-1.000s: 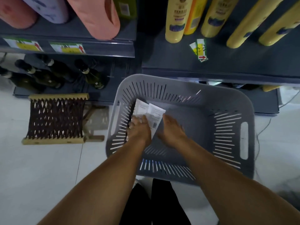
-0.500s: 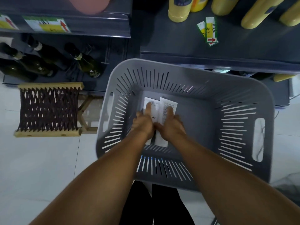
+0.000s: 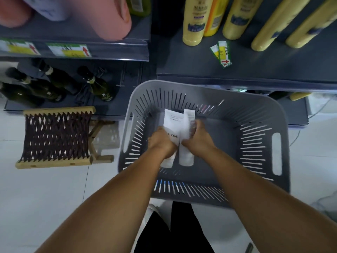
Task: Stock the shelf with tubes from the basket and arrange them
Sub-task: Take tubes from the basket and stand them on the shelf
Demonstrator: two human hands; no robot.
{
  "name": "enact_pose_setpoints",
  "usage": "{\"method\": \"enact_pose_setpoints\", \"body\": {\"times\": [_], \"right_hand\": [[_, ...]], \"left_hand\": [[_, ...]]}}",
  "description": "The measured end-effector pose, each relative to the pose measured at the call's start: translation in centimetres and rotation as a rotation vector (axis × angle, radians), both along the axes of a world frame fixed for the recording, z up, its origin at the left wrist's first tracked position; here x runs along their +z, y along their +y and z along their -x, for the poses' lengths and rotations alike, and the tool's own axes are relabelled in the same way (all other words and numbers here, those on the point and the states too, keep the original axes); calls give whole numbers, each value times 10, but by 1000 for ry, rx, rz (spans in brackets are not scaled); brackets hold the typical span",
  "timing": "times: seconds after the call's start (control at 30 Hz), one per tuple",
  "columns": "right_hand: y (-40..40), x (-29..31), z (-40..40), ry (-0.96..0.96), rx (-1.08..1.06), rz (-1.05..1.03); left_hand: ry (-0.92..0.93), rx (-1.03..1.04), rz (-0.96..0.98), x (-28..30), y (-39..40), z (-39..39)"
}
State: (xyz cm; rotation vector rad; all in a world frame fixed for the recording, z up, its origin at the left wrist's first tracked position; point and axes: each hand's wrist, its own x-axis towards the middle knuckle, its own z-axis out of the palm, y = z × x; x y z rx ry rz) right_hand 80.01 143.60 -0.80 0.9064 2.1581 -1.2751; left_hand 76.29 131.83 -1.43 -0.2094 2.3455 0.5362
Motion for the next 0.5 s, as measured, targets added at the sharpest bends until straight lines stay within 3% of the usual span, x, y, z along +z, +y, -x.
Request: {"method": "enact_pose_setpoints", "body": {"times": [0.27,0.5], "right_hand": [[-5,117,-14,286,-138,182],[-7,238,-10,563,-180,64]], "left_hand": [[138,-34,-324,133,-13,1],[371,-98,-492,259,-18,7]]}}
